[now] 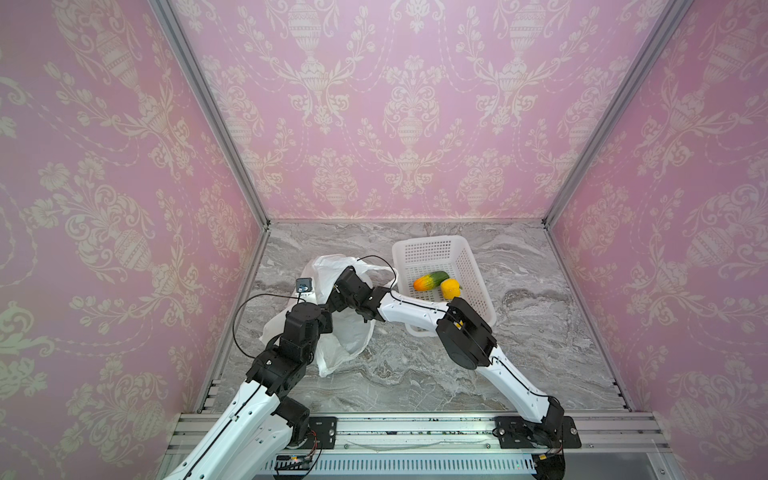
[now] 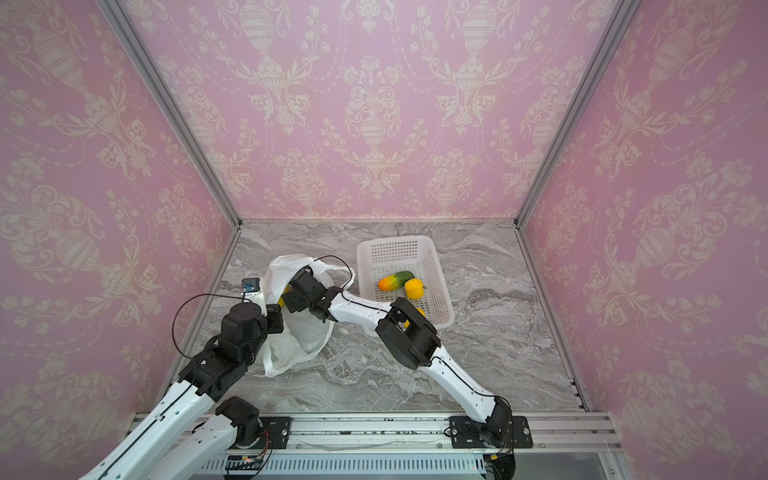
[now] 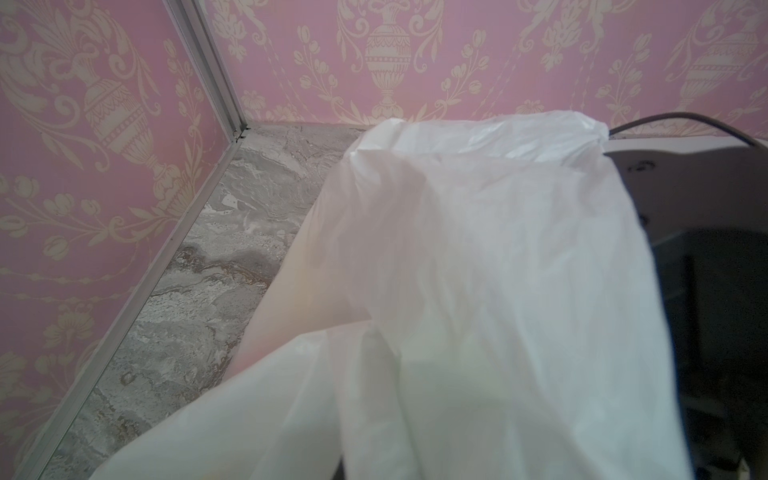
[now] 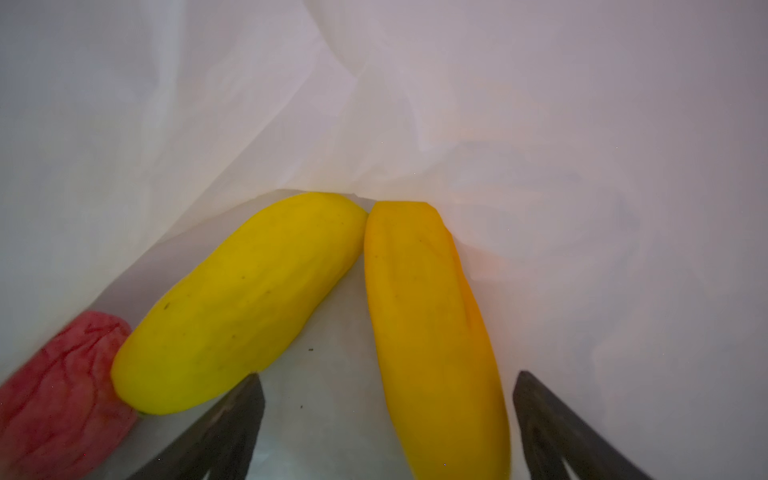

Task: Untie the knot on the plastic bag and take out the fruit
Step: 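Reach the right gripper back into the bag mouth held by the left gripper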

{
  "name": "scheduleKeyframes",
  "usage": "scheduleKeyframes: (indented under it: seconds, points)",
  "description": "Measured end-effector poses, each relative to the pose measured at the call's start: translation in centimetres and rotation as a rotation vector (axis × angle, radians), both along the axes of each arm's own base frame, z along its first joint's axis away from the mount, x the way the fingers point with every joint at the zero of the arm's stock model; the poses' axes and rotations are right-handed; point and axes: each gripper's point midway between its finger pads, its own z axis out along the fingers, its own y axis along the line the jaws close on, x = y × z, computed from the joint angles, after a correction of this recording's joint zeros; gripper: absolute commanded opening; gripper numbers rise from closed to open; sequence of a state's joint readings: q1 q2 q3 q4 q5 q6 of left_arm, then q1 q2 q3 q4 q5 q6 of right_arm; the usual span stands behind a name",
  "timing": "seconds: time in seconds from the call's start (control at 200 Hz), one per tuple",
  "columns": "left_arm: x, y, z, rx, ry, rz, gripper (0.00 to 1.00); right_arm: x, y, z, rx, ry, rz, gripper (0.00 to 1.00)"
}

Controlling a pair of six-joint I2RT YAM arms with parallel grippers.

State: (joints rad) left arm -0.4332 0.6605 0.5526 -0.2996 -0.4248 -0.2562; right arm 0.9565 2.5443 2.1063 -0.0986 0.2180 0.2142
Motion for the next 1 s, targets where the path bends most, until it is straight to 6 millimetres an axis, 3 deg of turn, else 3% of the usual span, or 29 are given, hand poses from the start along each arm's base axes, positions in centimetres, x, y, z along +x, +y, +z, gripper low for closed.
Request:
scheduleKeyframes:
  seconds: [0.25,0.485,0.736,0.876,0.996]
  points:
    - [0.0,0.0,0.0,0.000,0.000,0.000,0.00,-0.5,0.3,-2.5,-0.038,0.083,0.013,0.73]
    - [0.0,0.0,0.0,0.000,0.000,0.000,0.00,-0.9,0.6,-2.7,-0.026,0.108,0.030,0.55]
    - [0.0,0.0,0.0,0.000,0.000,0.000,0.00,-1.4,0.8,-3.0,-0.010,0.124,0.051,0.46]
    - [0.0,0.0,0.0,0.000,-0.001,0.000,0.00,-2.9,-0.6,-3.6,-0.015,0.144,0.068,0.43]
    - [-0.1,0.1,0.3,-0.005,-0.011,0.000,0.00,-5.4,-3.9,-2.8,-0.029,0.161,0.074,0.41]
